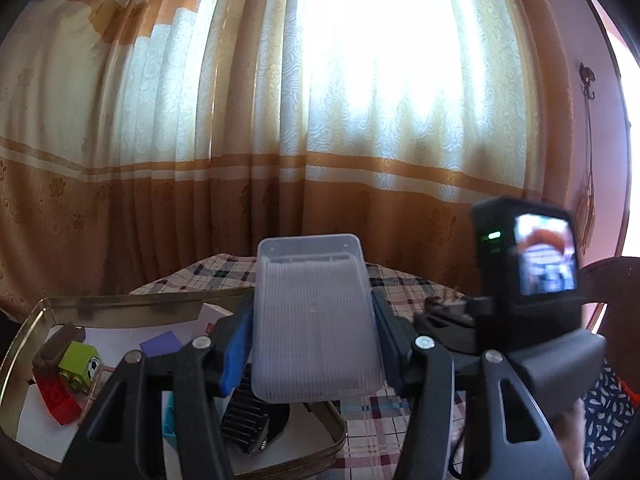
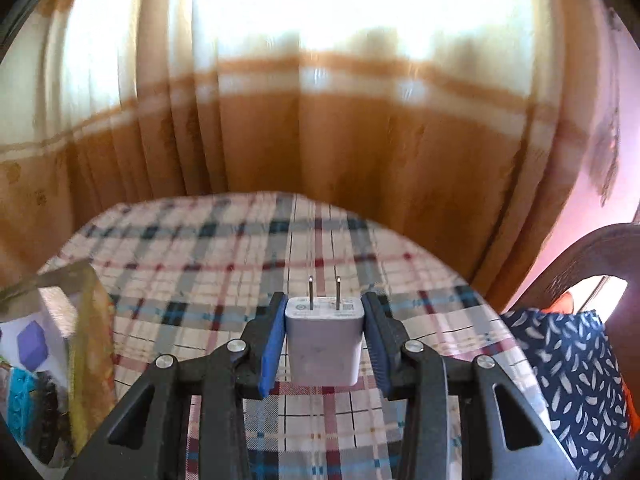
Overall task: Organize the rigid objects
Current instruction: 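Carry the clear box and white plug over the tray with both tools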
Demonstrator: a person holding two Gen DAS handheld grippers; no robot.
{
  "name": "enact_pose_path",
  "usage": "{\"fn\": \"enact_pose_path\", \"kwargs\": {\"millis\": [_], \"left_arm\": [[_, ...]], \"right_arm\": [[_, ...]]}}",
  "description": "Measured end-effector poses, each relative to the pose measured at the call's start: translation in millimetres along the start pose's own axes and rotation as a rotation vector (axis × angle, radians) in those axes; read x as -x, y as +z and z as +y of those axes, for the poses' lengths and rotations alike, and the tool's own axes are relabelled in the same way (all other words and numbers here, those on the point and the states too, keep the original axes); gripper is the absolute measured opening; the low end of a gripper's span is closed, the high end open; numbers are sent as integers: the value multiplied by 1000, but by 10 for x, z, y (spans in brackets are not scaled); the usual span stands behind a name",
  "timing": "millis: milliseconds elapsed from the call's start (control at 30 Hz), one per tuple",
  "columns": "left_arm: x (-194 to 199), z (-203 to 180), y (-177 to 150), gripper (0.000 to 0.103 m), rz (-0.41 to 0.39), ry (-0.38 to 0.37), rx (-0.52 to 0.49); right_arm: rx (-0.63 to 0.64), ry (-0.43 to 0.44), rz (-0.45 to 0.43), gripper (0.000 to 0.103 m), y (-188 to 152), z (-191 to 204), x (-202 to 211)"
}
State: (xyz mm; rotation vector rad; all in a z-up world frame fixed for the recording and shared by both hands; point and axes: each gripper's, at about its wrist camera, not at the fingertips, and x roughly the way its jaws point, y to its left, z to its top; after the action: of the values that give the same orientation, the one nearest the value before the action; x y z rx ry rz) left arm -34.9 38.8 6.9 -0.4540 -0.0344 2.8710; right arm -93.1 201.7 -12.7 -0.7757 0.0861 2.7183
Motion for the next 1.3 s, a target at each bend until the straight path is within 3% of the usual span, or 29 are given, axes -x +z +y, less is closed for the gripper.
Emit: {"fn": "enact_pose_path", "kwargs": {"millis": [300, 567, 967, 1300], "left_arm": [[43, -43, -14, 55, -18, 13, -37], [225, -38, -19, 55, -86, 27, -80], [301, 282, 7, 55, -80, 75, -2], [463, 647, 86, 55, -67, 140, 34]], "right_arm": [[-116, 5, -149, 41, -68, -209, 391], [-170, 24, -188, 41, -123, -238, 513], [-138, 65, -248, 41, -172, -32, 710], [-111, 166, -234, 41, -213, 270, 876]]}}
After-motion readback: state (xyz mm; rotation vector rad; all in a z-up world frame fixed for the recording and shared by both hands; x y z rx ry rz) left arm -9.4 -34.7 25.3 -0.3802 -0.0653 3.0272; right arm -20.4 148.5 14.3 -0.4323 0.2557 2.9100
